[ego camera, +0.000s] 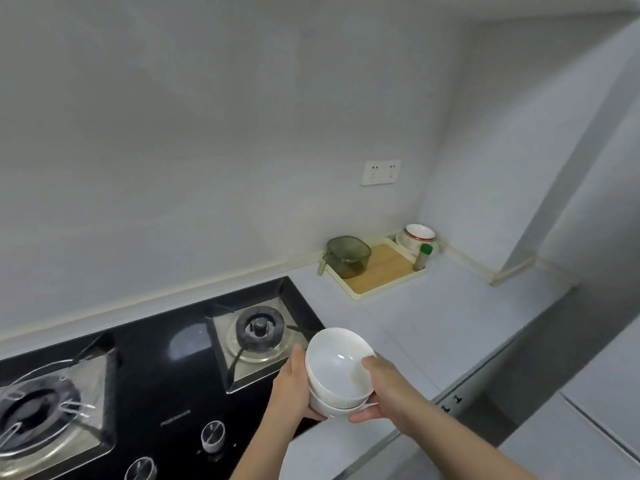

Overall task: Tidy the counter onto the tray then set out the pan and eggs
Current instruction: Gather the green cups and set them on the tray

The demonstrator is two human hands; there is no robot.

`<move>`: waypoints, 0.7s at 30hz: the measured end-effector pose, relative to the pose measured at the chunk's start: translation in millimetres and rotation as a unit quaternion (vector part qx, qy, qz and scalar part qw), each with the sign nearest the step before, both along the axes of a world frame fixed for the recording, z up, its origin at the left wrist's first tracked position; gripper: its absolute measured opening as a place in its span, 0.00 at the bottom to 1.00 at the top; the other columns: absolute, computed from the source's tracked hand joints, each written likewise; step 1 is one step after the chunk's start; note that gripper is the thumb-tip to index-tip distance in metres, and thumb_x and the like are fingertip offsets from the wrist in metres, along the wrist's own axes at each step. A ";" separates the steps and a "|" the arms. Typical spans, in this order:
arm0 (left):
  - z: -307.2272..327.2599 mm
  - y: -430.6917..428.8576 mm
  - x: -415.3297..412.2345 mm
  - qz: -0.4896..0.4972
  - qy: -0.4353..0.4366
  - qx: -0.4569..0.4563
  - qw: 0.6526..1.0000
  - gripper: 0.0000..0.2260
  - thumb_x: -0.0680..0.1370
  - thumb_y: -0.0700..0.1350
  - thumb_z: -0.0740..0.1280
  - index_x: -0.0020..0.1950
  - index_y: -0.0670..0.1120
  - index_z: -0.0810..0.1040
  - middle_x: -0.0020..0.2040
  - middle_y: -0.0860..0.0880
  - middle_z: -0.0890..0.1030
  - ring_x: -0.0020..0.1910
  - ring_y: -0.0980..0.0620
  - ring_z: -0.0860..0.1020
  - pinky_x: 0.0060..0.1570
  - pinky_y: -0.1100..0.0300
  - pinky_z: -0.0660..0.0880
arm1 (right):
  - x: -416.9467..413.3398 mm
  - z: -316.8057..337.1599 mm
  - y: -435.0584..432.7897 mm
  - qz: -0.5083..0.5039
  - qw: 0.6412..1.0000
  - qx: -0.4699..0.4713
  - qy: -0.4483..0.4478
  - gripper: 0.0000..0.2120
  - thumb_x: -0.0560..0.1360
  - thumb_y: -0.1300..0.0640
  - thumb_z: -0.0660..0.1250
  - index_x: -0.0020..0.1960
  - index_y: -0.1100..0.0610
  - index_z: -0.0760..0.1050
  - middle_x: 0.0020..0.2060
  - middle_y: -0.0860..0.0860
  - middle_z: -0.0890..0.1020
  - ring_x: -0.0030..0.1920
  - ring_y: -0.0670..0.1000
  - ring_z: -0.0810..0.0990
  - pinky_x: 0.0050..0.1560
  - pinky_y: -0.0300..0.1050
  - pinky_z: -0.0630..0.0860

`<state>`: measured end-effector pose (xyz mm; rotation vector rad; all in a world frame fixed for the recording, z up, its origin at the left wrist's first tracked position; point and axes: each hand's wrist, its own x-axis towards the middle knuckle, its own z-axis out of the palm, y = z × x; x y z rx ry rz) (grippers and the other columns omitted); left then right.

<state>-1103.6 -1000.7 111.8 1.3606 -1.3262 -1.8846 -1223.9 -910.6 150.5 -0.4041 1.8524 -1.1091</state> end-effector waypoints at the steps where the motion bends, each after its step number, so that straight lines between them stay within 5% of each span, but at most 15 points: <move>1: -0.5 -7.3 -25.6 -0.018 0.004 0.013 1.000 0.22 0.80 0.62 0.51 0.66 0.50 0.71 0.63 0.41 0.71 0.57 0.36 0.73 0.35 0.38 0.80 | -23.2 3.5 -3.4 -0.011 1.000 0.002 0.011 0.11 0.81 0.55 0.51 0.60 0.51 0.68 0.51 0.53 0.75 0.49 0.59 0.80 0.41 0.56 0.83; 5: 10.2 -33.1 -131.8 -0.095 0.011 0.050 0.994 0.30 0.77 0.67 0.49 0.72 0.51 0.66 0.64 0.40 0.72 0.58 0.37 0.74 0.37 0.45 0.82 | -117.6 15.2 -14.6 -0.058 0.998 -0.006 0.033 0.11 0.82 0.54 0.53 0.63 0.50 0.67 0.53 0.53 0.74 0.50 0.59 0.79 0.40 0.55 0.83; 12: 36.1 -48.4 -227.5 -0.251 0.021 -0.003 0.968 0.25 0.78 0.66 0.54 0.71 0.55 0.62 0.66 0.46 0.68 0.62 0.42 0.71 0.39 0.53 0.82 | -211.5 16.3 -20.8 -0.084 0.995 -0.047 0.037 0.13 0.82 0.53 0.52 0.63 0.50 0.70 0.52 0.53 0.78 0.47 0.58 0.82 0.39 0.52 0.83; 21: 47.0 -95.5 -341.3 -0.197 -0.010 -0.059 0.979 0.22 0.81 0.60 0.53 0.70 0.51 0.65 0.62 0.44 0.72 0.56 0.41 0.75 0.36 0.49 0.82 | -325.5 14.9 -78.4 -0.111 0.992 -0.065 0.012 0.16 0.81 0.56 0.50 0.65 0.53 0.69 0.57 0.58 0.77 0.48 0.61 0.81 0.39 0.55 0.83</move>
